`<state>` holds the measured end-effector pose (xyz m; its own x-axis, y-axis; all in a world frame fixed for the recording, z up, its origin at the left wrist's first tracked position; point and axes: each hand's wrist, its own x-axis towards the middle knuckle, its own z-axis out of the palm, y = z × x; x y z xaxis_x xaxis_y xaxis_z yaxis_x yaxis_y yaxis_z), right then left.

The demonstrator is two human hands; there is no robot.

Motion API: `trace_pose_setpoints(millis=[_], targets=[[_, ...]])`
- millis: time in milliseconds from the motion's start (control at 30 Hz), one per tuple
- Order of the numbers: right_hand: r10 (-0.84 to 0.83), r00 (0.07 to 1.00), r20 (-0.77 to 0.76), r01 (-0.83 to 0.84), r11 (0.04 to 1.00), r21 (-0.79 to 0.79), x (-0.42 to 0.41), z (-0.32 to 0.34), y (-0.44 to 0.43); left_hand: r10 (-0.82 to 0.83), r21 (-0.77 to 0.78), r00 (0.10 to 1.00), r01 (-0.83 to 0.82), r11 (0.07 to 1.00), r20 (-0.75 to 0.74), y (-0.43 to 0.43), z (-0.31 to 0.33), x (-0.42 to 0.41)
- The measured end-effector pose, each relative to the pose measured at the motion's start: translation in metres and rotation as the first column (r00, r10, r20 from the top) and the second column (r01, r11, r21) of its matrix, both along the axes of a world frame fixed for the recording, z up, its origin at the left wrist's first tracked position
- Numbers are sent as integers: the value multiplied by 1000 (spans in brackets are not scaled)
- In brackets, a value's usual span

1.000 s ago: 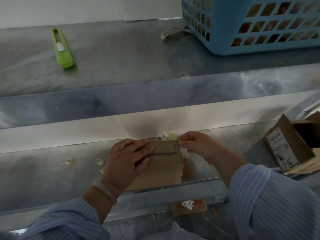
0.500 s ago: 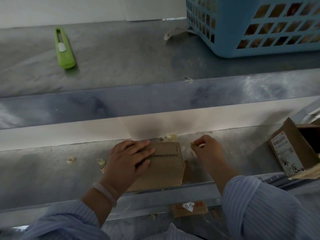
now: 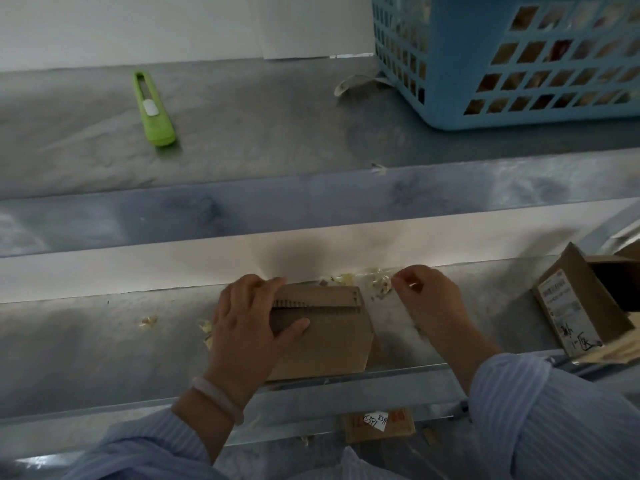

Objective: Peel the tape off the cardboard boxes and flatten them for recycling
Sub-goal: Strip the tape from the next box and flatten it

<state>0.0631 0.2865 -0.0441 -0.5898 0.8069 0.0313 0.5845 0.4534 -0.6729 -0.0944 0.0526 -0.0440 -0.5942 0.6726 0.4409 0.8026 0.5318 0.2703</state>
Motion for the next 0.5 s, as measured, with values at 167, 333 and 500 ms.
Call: trace_pose_setpoints(millis=[167,333,500], targets=[[198,973,-121,-207,977,-59,7,-3,-55,222,161,914,-289,944,340,-15,0,1],[220,955,-199,-256,949,-184,6,-3,-71,189,302,719,-495,815,668,-34,-1,-12],[249,955,-161,-279,937,-210,-2,3,-73,111,258,634,-460,850,765,-38,1,-11]])
